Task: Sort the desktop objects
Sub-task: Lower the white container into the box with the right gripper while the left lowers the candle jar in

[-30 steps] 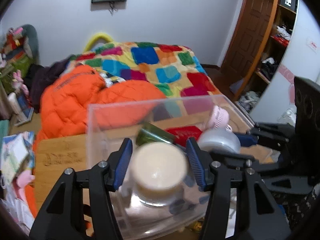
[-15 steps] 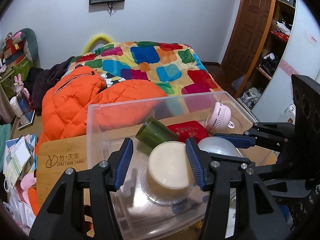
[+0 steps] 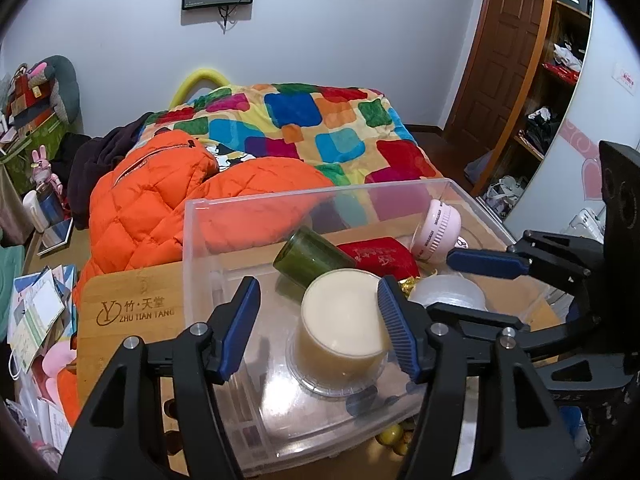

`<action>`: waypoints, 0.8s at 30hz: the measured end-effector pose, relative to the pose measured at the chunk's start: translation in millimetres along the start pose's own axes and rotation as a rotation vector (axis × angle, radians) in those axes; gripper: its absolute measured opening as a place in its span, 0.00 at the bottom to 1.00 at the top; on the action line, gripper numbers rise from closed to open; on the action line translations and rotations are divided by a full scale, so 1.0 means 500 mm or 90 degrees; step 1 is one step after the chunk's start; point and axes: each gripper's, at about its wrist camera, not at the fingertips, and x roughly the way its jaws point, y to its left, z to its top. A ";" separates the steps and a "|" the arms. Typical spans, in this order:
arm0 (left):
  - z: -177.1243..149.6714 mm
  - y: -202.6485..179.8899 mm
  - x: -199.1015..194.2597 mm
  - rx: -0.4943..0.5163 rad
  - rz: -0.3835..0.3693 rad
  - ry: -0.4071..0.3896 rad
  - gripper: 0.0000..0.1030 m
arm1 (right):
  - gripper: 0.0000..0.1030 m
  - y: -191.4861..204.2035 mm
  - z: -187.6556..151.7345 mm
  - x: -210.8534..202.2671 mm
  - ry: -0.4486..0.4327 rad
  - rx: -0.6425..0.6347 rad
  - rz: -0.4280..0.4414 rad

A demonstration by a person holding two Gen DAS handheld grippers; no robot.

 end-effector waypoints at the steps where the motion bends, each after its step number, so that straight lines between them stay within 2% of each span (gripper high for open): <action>1: -0.002 0.000 -0.002 -0.001 -0.002 0.000 0.63 | 0.44 0.001 0.000 -0.004 -0.002 0.000 -0.002; 5: -0.006 -0.001 -0.016 -0.005 -0.021 0.000 0.66 | 0.48 0.004 0.003 -0.023 -0.011 0.005 -0.005; 8: -0.005 -0.004 -0.034 -0.003 -0.018 -0.008 0.68 | 0.56 0.006 0.006 -0.041 -0.023 0.007 -0.014; 9: -0.005 -0.004 -0.040 -0.006 -0.019 -0.009 0.71 | 0.58 0.007 0.006 -0.051 -0.030 0.009 -0.019; 11: -0.006 -0.003 -0.052 -0.010 -0.017 -0.015 0.72 | 0.68 0.007 0.006 -0.063 -0.035 0.015 -0.022; 13: -0.008 -0.005 -0.065 -0.010 -0.016 -0.020 0.72 | 0.74 0.004 0.005 -0.079 -0.042 0.029 -0.021; 24: -0.037 -0.024 -0.119 0.002 -0.010 -0.036 0.72 | 0.75 0.003 -0.028 -0.139 -0.049 0.074 -0.012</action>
